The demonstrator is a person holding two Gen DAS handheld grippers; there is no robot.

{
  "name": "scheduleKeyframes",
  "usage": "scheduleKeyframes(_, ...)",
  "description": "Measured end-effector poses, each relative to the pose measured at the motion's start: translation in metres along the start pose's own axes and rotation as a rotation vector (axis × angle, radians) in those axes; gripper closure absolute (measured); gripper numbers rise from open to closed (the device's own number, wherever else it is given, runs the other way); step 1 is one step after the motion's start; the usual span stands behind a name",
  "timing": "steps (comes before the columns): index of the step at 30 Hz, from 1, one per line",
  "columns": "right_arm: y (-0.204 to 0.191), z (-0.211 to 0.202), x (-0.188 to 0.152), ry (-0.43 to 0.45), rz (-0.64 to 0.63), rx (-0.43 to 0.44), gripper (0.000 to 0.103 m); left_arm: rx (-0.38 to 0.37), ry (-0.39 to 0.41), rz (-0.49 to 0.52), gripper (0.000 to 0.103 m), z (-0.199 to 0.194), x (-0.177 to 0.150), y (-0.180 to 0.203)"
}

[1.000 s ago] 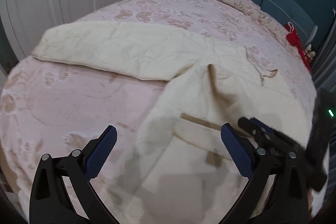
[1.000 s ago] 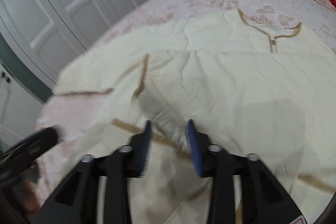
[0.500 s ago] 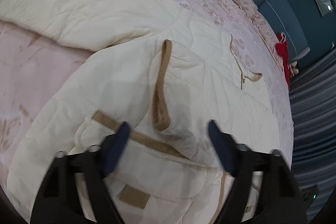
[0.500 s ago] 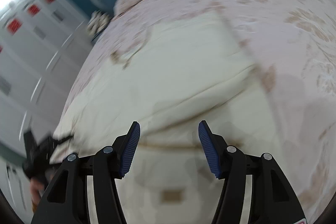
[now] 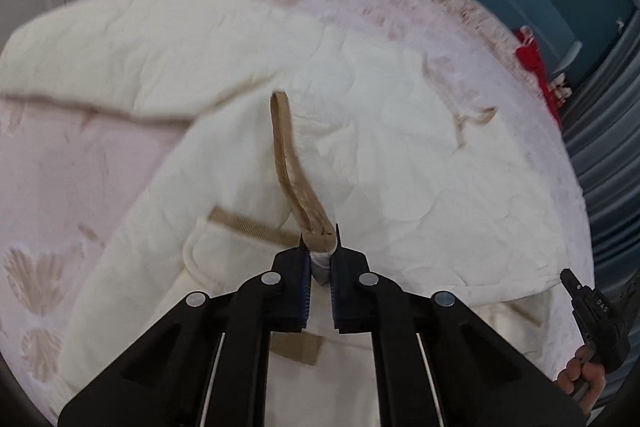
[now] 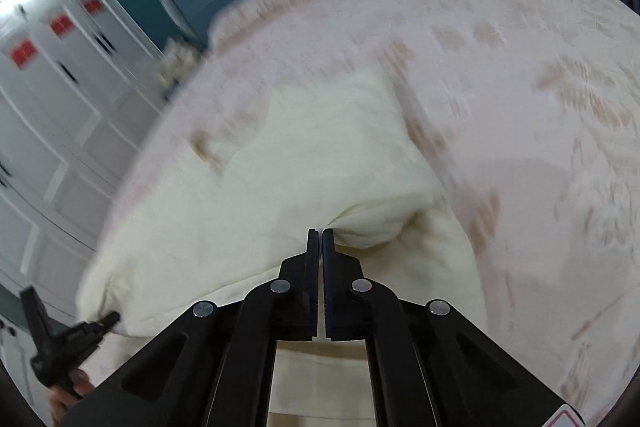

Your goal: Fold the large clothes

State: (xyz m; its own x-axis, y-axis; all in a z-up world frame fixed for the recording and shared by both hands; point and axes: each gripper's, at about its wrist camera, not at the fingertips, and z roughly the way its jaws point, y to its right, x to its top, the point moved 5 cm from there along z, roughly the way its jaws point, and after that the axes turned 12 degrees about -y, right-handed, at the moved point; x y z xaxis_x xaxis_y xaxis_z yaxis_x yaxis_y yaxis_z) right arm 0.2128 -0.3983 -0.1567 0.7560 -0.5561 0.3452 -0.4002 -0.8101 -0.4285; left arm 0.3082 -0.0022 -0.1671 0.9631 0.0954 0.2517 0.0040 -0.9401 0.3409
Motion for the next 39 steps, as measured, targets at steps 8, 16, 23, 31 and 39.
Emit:
scheduleKeyframes(8,0.036,-0.009,-0.014,-0.021,0.089,-0.074,0.099,0.027,0.040,-0.014,0.075,-0.010,-0.004,-0.008)
scheduleKeyframes(16,-0.023,-0.036,0.022,0.094,-0.180,-0.191,0.099,0.025,0.216,0.032,0.062,-0.064,0.016,0.030)
scheduleKeyframes(23,0.002,0.027,0.020,-0.025,-0.159,-0.258,0.103,0.106,0.111,0.081,0.062,0.001,0.002,0.037)
scheduleKeyframes(31,0.008,0.046,0.010,-0.021,-0.177,-0.275,0.103,0.186,0.137,0.140,0.063,0.029,-0.012,0.036)
scheduleKeyframes(39,0.009,0.054,0.005,0.020,-0.181,-0.282,0.103,0.203,0.195,0.160,0.062,0.038,-0.015,0.035)
